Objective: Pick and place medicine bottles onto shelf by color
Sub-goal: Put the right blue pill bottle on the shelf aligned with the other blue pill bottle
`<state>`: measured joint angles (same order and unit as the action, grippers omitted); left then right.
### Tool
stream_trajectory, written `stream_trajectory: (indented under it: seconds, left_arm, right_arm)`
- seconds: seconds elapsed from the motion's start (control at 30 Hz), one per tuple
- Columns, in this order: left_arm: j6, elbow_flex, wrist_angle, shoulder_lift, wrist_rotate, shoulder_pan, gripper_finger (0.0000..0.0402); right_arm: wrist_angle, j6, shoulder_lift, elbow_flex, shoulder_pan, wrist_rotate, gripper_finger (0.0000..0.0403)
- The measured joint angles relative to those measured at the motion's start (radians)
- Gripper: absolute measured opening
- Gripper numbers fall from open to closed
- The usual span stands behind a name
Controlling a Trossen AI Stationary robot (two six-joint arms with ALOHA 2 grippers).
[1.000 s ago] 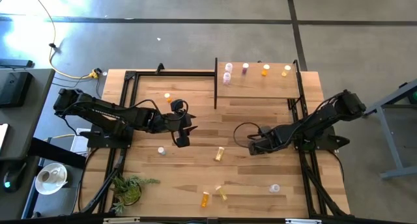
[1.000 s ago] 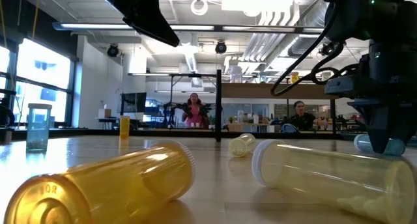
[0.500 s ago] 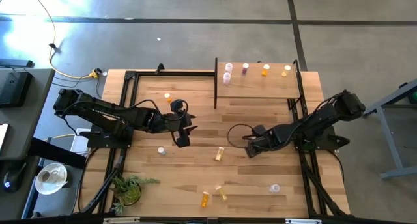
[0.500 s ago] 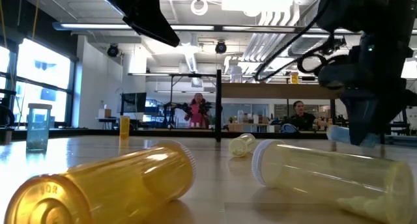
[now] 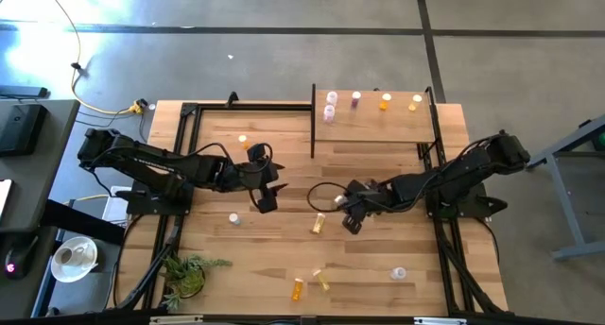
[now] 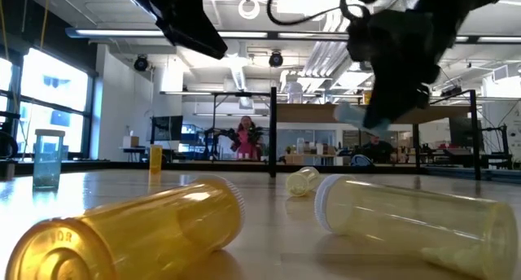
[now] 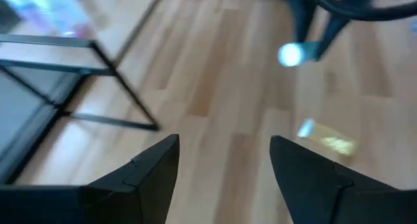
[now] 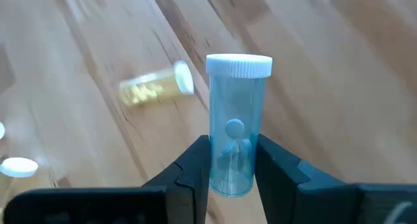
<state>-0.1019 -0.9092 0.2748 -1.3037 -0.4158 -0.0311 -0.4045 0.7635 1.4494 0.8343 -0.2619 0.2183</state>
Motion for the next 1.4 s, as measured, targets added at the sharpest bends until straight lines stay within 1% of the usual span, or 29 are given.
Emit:
stream_trajectory:
  seconds: [0.13,0.3,0.6,0.7,0.77,0.9,1.1,1.4]
  left_arm:
    - [0.000,0.000,-0.068,0.000,0.115,0.016,0.0227]
    - [0.028,0.000,-0.172,0.000,0.198,0.026,0.0226]
    - [0.075,0.000,-0.272,0.000,0.211,0.026,0.0226]
    - [0.096,0.000,-0.328,0.000,0.240,0.026,0.0226]
    - [0.115,0.000,-0.372,0.000,0.273,0.026,0.0226]
    - [0.141,0.000,-0.460,0.000,0.318,0.026,0.0225]
    - [0.172,0.000,-0.576,0.000,0.319,0.026,0.0225]
    - [0.219,0.000,-0.689,0.000,0.319,0.026,0.0225]
  right_arm:
    - [0.000,-0.164,0.000,0.072,0.017,0.011,0.0090]
    - [-0.013,-0.363,0.000,0.186,0.026,0.014,0.0090]
    - [-0.116,-0.611,-0.001,0.401,0.026,0.016,0.0090]
    - [-0.127,-0.693,-0.001,0.449,0.026,0.016,0.0090]
    - [-0.127,-0.734,-0.001,0.474,0.026,0.020,0.0090]
    - [-0.125,-0.813,-0.002,0.514,0.026,0.075,0.0090]
    - [-0.082,-0.883,-0.002,0.552,0.026,0.116,0.0090]
    - [0.035,-0.965,-0.002,0.578,0.026,0.116,0.0090]
